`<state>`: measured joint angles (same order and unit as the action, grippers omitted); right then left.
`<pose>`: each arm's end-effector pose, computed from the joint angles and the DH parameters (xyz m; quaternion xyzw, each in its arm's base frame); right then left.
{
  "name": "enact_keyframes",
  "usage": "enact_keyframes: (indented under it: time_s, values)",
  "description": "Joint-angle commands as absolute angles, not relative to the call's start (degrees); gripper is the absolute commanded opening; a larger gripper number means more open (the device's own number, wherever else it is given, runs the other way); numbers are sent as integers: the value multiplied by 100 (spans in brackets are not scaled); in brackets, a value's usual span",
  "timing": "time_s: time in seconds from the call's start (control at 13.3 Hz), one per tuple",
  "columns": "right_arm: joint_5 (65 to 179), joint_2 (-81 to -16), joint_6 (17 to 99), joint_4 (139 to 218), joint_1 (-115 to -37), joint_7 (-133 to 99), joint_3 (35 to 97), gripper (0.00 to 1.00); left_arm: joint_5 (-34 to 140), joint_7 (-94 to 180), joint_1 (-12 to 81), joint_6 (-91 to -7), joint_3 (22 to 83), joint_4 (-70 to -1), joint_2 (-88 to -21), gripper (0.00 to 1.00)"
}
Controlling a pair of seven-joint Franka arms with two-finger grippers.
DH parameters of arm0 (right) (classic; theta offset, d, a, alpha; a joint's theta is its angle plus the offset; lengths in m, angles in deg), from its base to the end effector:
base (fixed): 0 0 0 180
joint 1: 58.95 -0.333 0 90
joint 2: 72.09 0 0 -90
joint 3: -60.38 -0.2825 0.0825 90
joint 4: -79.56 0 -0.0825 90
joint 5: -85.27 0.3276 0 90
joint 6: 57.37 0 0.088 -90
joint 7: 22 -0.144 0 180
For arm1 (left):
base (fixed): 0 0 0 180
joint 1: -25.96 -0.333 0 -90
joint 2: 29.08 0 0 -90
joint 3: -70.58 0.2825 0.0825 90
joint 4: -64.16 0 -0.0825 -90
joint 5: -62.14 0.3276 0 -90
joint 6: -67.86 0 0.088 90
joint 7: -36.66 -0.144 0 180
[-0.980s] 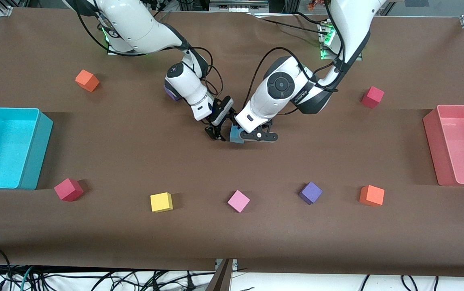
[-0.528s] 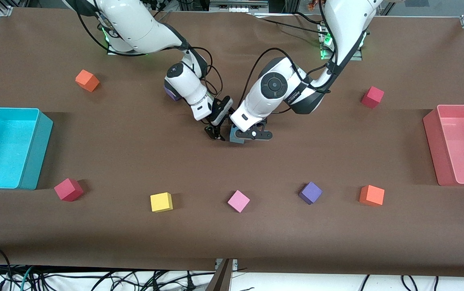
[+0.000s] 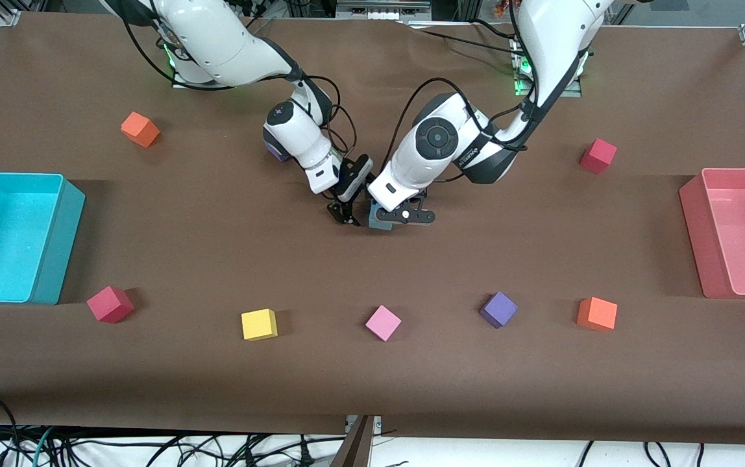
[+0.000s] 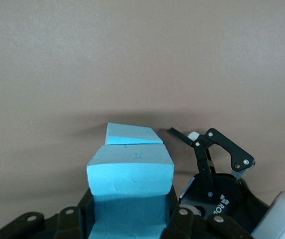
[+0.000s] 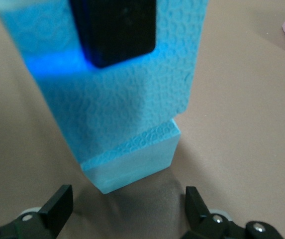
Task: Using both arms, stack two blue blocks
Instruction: 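Lower the held cube onto the first light blue cube with the left gripper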
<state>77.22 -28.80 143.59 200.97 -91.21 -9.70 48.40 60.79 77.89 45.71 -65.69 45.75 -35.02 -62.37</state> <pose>0.4040 0.4146 0.1345 -0.8220 -0.4659 -0.2923 0.1477 0.4524 -0.4191 0.2505 0.9916 0.0143 -0.0592 0.1138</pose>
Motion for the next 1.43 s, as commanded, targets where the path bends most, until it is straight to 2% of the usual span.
enact_keyframes:
  time_s: [0.0, 0.08, 0.15, 0.38, 0.6, 0.75, 0.9, 0.98, 1.36]
  values:
    - [7710, -2850, 14451, 20164, -9050, -855, 4790, 100, 6064, 7840, 4662, -6574, 4632, -3383, -6301, 20]
    - [7710, -2850, 14451, 20172, -9050, -855, 4790, 100, 6064, 7840, 4662, -6574, 4632, -3383, -6309, 20]
    - [7710, -2850, 14451, 20172, -9050, -855, 4790, 100, 6064, 7840, 4662, -6574, 4632, -3383, -6310, 32]
    - [7710, -2850, 14451, 20172, -9050, -855, 4799, 100, 6064, 7840, 4662, -6574, 4641, -3375, -6371, 45]
    - [7710, -2850, 14451, 20172, -9050, -855, 4799, 100, 6056, 7849, 4662, -6583, 4632, -3366, -6380, 75]
    - [7710, -2858, 14451, 20172, -9050, -855, 4799, 100, 6056, 7858, 4662, -6583, 4632, -3366, -6380, 83]
    - [7710, -2858, 14451, 20164, -9050, -855, 4799, 100, 6056, 7867, 4662, -6583, 4641, -3366, -6371, 85]
    - [7710, -2858, 14451, 20164, -9050, -855, 4799, 100, 6064, 7875, 4662, -6583, 4641, -3366, -6380, 99]
    - [7710, -2858, 14451, 20164, -9050, -855, 4799, 100, 6056, 7876, 4644, -6583, 4632, -3357, -6362, 100]
